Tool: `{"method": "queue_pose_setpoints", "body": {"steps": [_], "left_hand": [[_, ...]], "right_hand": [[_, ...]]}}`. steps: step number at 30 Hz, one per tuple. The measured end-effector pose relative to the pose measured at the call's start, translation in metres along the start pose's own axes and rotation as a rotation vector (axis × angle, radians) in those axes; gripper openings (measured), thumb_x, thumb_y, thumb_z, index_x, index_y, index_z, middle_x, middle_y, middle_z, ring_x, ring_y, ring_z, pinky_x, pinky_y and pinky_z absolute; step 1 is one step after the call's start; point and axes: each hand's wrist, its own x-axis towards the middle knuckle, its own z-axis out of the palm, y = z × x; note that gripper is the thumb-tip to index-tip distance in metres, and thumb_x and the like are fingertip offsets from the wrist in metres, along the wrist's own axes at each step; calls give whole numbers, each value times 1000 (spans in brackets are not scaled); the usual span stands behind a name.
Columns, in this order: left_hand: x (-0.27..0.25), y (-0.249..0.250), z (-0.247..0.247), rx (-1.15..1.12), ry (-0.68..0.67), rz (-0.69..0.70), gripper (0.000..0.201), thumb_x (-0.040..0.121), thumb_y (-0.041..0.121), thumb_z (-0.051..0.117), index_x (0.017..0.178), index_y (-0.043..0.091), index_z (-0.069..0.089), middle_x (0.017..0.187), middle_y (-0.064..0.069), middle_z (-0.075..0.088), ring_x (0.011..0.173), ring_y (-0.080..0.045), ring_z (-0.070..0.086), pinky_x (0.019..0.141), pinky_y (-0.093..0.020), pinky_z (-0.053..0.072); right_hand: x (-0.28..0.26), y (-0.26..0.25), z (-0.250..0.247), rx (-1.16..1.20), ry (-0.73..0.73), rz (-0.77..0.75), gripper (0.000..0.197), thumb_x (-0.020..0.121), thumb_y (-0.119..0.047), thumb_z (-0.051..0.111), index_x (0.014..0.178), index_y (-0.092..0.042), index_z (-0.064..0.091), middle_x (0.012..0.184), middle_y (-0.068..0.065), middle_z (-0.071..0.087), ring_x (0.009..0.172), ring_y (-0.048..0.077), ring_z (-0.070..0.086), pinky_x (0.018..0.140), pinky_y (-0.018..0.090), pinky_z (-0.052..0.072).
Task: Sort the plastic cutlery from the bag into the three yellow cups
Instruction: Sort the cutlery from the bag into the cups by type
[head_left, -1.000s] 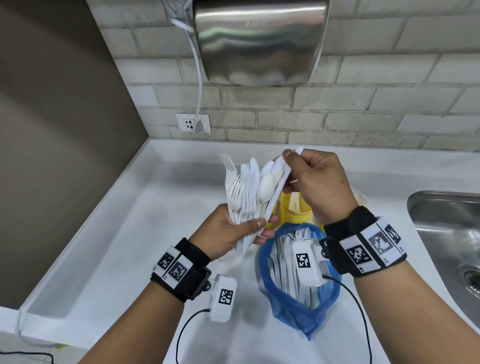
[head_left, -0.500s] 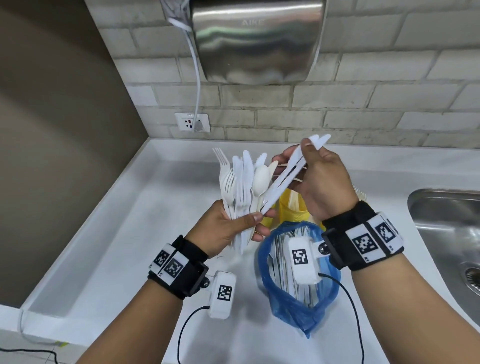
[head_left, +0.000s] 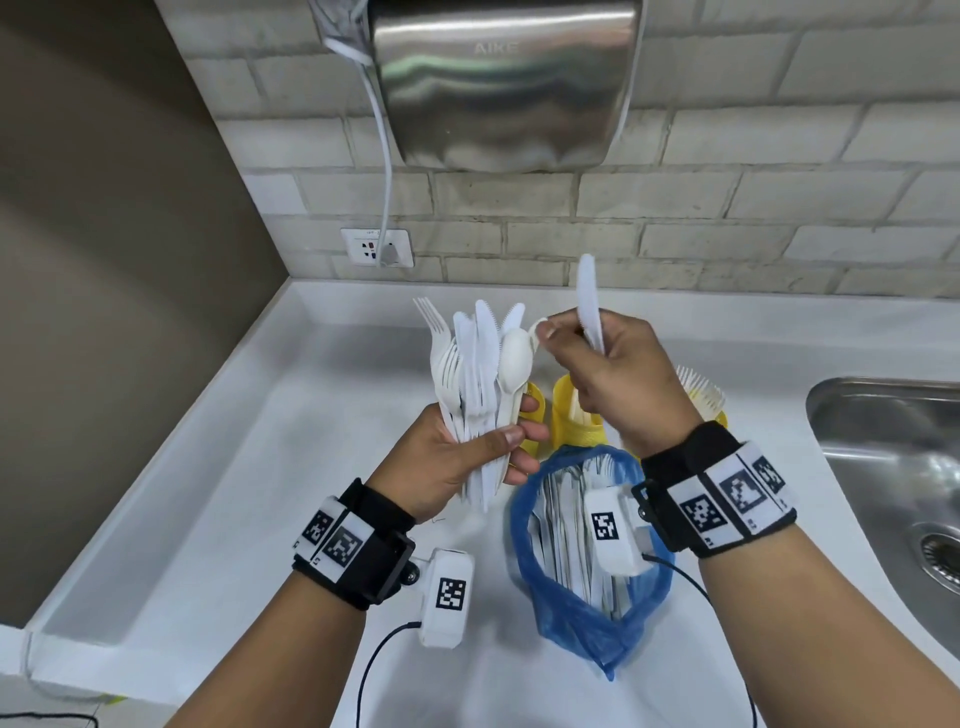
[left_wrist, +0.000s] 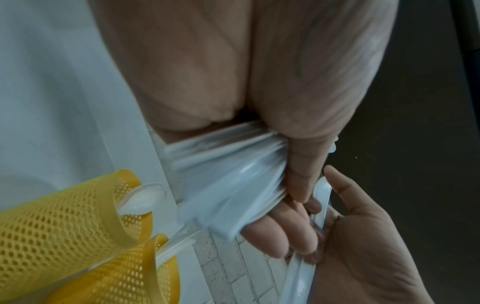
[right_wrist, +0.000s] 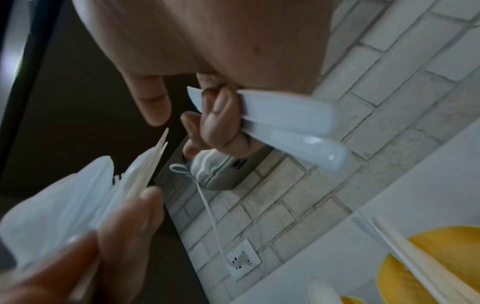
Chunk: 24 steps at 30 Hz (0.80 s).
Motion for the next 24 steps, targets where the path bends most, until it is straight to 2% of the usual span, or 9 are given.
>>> {"method": "queue_pose_setpoints", "body": {"steps": [3,4,8,12,15,19,21,23,24], "left_hand": [[0,1,2,7,-11,-4,25,97,3,58,121,7,64,107,-16,75,83,-28,72,78,-40,61],[0,1,2,6,-10,-6,26,96,5,59,121,7,64,108,-16,75,84,-28,73,79,-40,61],[-2,0,1,23,11,-11,26,93,10,61,118,9,67,108,-15,75,83,-26,73,77,-38,62],[0,1,2,36,22,-4,23,96,8,60,117,9,67,107,-14,76,79,-25,73,75,-37,61],[0,2,5,48,15,5,22,98,4,57,117,11,68,109,-14,76,78,-25,73,75,-37,62],[-3,2,7,59,0,-8,23,99,3,56,120,10,66,109,-10,77,78,-24,74,73,-35,62],[-4,1,6,68,-14,-7,24,100,4,55,122,9,63,104,-12,77,76,-24,73,74,-36,62],[-5,1,5,68,-16,4,24,101,5,54,123,7,62,97,-13,75,74,-24,70,73,-37,61],[-6,0,5,68,-14,9,23,102,6,53,124,5,62,94,-14,74,73,-24,69,72,-36,60]], "right_hand": [[-2,2,4,-67,9,-89,24,97,-17,69,85,4,72,55,-6,48,47,2,40,52,18,36],[-1,2,4,-37,51,-86,24,98,-15,68,86,5,73,52,-11,48,44,2,41,51,17,35],[6,2,-1,110,150,-48,20,97,-23,68,90,-8,78,50,-12,39,43,7,31,45,21,29],[0,9,5,54,-30,38,39,99,-29,66,72,-3,59,51,-8,40,41,7,33,43,21,30],[-4,13,11,244,-71,89,36,106,-29,54,78,-8,57,58,7,37,45,16,31,45,24,27],[1,13,9,391,133,109,44,110,-38,41,78,-11,55,66,10,51,58,25,52,60,35,44],[4,12,4,628,217,195,46,110,-43,35,76,-15,49,72,8,57,72,28,65,73,42,54],[8,7,-1,827,257,248,47,109,-50,31,78,-18,46,64,5,49,63,28,64,75,47,57],[10,4,-3,848,265,248,46,109,-51,32,79,-19,45,60,3,40,51,23,53,67,41,56]]}}
